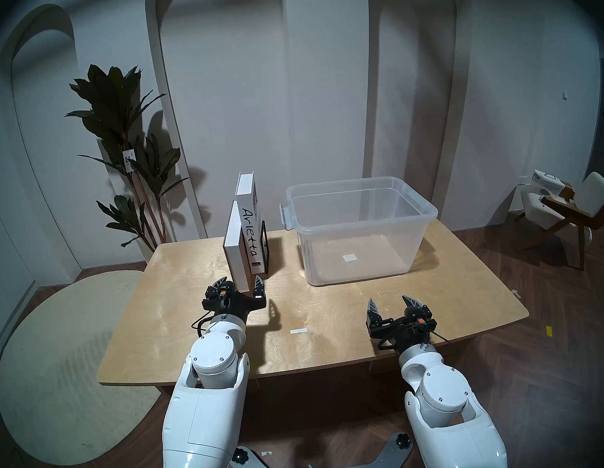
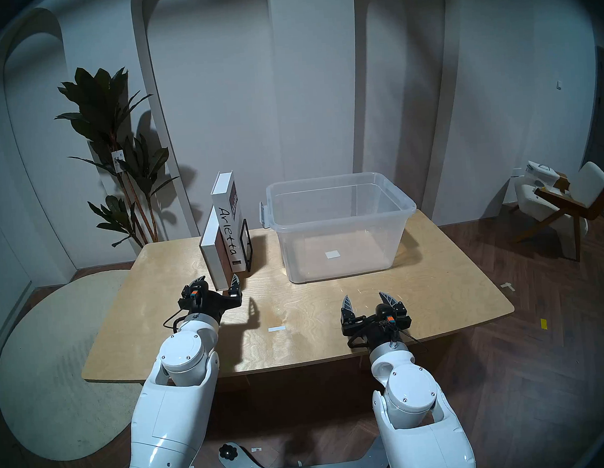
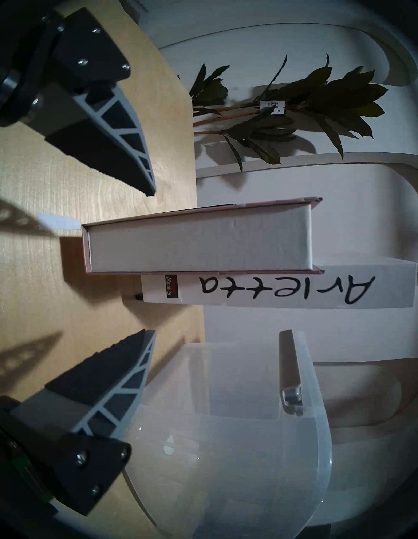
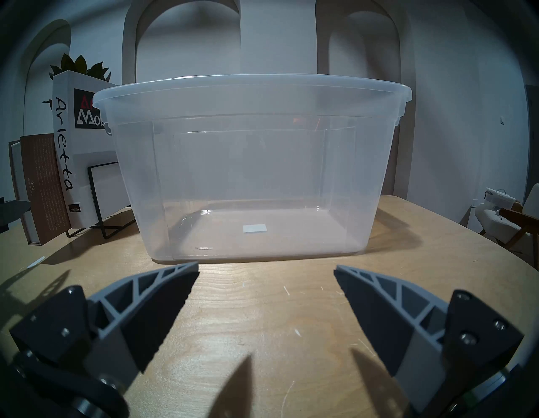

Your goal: Pack the books into the storage box

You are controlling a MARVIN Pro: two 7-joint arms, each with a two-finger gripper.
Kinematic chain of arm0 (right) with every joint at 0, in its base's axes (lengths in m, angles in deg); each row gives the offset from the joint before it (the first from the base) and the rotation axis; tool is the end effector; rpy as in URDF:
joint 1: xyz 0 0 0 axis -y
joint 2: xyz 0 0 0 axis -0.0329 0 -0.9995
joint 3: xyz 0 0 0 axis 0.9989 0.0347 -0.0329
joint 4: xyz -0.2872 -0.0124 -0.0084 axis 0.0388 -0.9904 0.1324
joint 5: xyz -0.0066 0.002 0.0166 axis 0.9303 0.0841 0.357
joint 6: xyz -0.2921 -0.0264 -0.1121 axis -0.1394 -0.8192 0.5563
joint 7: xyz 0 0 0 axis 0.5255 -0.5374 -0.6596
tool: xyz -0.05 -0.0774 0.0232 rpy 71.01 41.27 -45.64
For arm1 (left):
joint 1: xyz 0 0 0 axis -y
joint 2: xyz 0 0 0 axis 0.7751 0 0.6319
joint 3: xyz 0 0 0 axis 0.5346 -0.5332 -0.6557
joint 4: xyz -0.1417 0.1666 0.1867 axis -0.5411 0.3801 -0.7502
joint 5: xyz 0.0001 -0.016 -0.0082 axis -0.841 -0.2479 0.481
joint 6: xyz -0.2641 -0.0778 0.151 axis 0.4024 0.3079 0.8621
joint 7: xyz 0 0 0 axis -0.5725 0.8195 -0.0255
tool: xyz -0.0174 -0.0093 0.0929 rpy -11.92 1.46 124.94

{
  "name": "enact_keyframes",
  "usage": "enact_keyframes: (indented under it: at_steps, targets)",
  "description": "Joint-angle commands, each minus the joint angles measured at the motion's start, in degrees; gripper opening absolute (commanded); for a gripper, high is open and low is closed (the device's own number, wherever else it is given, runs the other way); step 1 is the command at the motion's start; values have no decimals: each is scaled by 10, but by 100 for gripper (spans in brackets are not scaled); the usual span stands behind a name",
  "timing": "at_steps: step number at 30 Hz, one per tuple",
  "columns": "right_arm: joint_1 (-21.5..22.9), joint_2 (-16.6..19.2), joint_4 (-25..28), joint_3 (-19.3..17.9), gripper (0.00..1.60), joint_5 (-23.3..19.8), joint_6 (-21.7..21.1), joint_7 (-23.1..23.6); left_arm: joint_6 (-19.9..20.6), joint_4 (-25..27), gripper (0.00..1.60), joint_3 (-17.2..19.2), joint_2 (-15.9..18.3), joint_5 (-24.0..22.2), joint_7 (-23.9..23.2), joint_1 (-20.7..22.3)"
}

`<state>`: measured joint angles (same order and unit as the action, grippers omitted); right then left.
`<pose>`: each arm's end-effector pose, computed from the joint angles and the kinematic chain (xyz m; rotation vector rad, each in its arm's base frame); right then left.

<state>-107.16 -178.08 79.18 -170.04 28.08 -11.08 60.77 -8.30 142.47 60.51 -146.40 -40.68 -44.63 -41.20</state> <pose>0.3272 0.0163 -0.3422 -2.3087 -0.0131 -2.0816 0.4155 -0.0082 -0.3194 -2.3319 0.0435 -2.0500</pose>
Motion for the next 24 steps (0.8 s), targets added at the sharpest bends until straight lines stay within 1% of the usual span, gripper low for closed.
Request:
enact_keyframes:
  at_steps: [1,2,5,12,19,24]
  targets:
    - [1,-1,13,-1,160,0,3,-2,-9,14,160,4,6,-10,-16,30]
    - [1,-1,13,-1,160,0,3,-2,-22,10,160,5,9,-17,-26,33]
    - [1,-1,13,-1,160,0,3,-2,-28,3,160,3,18,-13,-32,42]
    - [1,-1,13,-1,160,0,3,-2,-24,-45,160,10,22,-8,-23,80]
    - [1,-1,13,-1,160,0,3,-2,-34,-91,160,20,31,-14,-36,107]
    - [1,-1,12,-1,160,0,3,-2,-38,-108,160,32,33,-21,-38,122]
